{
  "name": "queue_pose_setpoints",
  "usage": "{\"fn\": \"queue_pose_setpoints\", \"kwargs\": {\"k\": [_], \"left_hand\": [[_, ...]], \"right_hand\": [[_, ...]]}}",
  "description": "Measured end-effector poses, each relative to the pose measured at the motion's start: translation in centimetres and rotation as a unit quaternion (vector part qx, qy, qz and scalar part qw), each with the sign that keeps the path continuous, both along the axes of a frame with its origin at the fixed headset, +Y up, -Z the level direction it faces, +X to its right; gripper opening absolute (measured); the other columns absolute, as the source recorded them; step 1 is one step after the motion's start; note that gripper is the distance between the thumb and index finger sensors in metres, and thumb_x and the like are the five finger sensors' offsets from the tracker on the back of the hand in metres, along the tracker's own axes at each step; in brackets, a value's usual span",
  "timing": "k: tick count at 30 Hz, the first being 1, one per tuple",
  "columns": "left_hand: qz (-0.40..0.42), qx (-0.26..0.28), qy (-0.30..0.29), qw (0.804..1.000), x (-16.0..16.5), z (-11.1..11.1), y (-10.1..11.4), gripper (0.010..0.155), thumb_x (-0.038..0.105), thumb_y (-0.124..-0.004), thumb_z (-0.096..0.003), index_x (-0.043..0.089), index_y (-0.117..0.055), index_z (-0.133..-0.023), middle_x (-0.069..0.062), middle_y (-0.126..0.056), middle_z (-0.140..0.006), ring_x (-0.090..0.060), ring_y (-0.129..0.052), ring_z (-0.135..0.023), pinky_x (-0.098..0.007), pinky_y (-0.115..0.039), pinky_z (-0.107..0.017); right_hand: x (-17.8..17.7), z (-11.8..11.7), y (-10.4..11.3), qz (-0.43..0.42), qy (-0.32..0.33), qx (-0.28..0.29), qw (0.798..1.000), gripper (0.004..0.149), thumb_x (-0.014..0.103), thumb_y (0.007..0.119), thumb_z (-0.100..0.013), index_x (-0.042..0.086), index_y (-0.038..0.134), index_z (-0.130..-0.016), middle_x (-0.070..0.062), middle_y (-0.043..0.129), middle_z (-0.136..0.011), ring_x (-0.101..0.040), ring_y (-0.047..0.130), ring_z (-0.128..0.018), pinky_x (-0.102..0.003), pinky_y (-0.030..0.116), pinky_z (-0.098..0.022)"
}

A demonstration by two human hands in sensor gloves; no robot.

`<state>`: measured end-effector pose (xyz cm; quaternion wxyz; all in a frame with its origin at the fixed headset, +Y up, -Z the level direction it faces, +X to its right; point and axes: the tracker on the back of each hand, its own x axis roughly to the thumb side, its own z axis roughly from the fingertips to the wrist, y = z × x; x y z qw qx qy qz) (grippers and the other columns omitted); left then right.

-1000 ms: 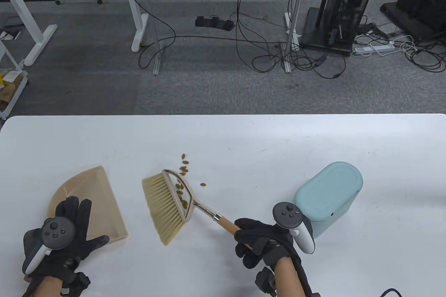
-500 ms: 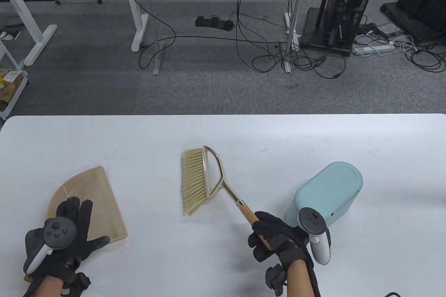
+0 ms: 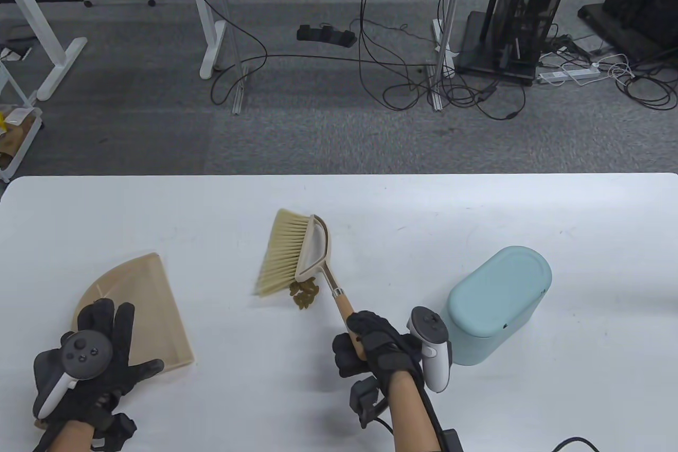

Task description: Sweep raisins on the table into the desktop trash can

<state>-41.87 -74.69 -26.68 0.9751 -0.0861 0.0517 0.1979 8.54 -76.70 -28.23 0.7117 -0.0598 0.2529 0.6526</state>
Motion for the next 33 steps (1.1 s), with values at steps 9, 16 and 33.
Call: {"fn": "queue_pose_setpoints", "kwargs": {"k": [9,16,33], "left_hand": [[-0.027,0.014,0.026,0.999,0.1,0.3,0.4,0.106,0.066,-0.080,-0.0379,0.041,0.001,-0.102,0.011,0.029,-0.105,-0.020,0.021,-0.110,-0.065,0.003,-0.079],[-0.035,0.061,0.185,0.980,-2.6,1.2,1.8,0.116,0.070,-0.083,-0.0328,0.029,-0.001,-0.105,0.001,0.014,-0.114,-0.028,-0.008,-0.119,-0.064,-0.029,-0.082],[0.063,-0.175,0.251,0.950,-7.5,1.6,-0.2,0.090,0.050,-0.087,-0.0397,0.005,-0.049,-0.108,-0.020,-0.073,-0.100,-0.036,-0.086,-0.079,-0.064,-0.058,-0.069]], "right_hand": [[4.5,2.7,1.2,0.100,0.015,0.002,0.995,0.078,0.053,0.059,-0.062,-0.013,0.044,-0.101,-0.007,0.092,-0.053,-0.005,0.100,-0.015,-0.032,0.089,-0.026],[1.7,1.2,0.5,-0.085,0.030,0.105,0.990,0.070,0.042,0.073,-0.057,-0.009,0.048,-0.097,-0.006,0.088,-0.062,-0.011,0.101,-0.025,-0.039,0.086,-0.036],[1.4,1.4,-0.8,-0.109,0.014,0.093,0.989,0.072,0.041,0.069,-0.059,-0.009,0.036,-0.100,-0.007,0.084,-0.067,-0.010,0.100,-0.028,-0.037,0.086,-0.038]]}}
